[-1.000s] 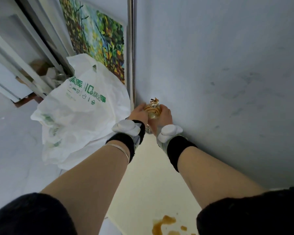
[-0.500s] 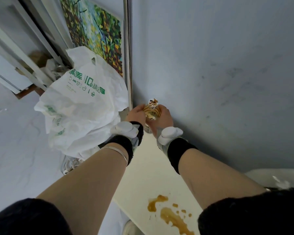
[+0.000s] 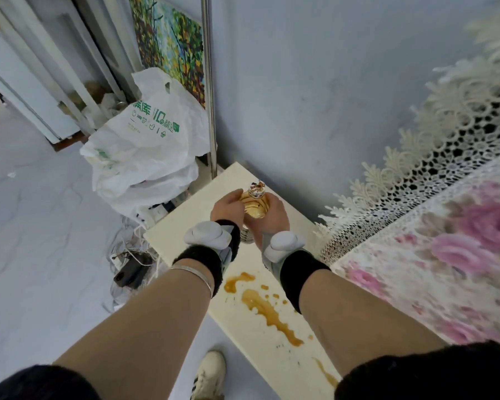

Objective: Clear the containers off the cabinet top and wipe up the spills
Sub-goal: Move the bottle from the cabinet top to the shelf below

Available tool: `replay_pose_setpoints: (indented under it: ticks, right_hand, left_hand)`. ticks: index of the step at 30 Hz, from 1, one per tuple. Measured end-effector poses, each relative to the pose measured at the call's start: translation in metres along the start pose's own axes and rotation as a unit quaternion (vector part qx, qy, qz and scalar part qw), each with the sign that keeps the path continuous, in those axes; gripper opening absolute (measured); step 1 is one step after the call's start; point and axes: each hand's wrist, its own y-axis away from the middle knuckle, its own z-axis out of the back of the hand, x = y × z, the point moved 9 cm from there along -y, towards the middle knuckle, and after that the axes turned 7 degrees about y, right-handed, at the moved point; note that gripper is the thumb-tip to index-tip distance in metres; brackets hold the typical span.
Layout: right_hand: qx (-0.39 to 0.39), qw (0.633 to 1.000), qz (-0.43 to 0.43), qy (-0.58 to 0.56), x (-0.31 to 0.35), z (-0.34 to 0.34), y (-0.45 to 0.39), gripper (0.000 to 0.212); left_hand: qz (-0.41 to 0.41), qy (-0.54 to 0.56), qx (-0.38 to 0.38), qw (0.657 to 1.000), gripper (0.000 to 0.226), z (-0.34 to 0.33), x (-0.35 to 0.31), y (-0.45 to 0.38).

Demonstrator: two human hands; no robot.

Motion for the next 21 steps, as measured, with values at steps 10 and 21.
replay_pose_setpoints:
  ticks: [10, 21]
  right_hand:
    - [-0.056, 0.998, 0.024, 0.027, -0.047, 0.005, 0.035, 0.069]
    - [-0.141, 0.982, 0.116, 0.046, -0.080, 0.022, 0.095, 0.067]
  left_hand:
    - [-0.076, -0.019, -0.017, 0.997, 0.036, -0.008, 0.042, 0.031]
    - [-0.234, -0.029, -0.043, 0.971, 0.030, -0.016, 0.082, 0.060]
